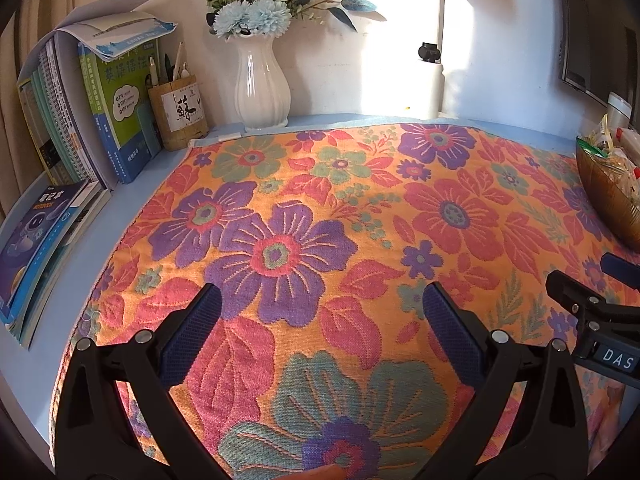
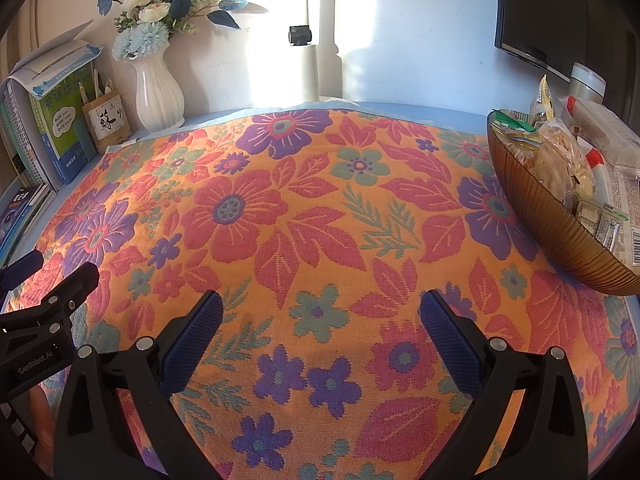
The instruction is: Organize snacks
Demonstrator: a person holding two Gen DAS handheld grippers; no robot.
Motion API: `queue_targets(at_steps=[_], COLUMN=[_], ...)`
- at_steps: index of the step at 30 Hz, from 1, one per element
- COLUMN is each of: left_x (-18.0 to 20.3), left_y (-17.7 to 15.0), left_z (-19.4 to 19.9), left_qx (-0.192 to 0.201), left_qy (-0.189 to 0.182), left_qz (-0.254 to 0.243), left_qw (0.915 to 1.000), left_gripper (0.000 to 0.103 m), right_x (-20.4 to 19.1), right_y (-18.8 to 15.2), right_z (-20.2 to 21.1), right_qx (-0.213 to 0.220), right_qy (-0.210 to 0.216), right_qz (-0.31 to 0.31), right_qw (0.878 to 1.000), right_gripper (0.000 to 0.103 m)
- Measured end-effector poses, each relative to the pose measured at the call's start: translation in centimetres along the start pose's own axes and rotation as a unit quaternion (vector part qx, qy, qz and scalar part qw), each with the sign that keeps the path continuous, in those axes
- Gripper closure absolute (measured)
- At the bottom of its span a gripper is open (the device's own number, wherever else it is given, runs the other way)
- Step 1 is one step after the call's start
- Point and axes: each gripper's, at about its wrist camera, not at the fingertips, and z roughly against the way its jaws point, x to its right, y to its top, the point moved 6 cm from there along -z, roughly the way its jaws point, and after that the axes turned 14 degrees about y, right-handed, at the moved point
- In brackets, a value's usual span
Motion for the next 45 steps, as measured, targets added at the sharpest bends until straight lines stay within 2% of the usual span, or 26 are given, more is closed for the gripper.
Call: queue_targets(at_steps=[45], left_x=[0.26], left_y=[-0.06], left_z=[-0.15], left_qx=[-0.003], left_qy=[0.010], left_qz=[-0.014], left_qw=[0.9999], left_gripper=[0.003], right_x=[0.43], right_y=[0.04], right_z=[-0.23], right_qx=[-0.011], right_qy=[0.002], right_qz=[-0.003], right_qw=[1.000], right_gripper=[0.005])
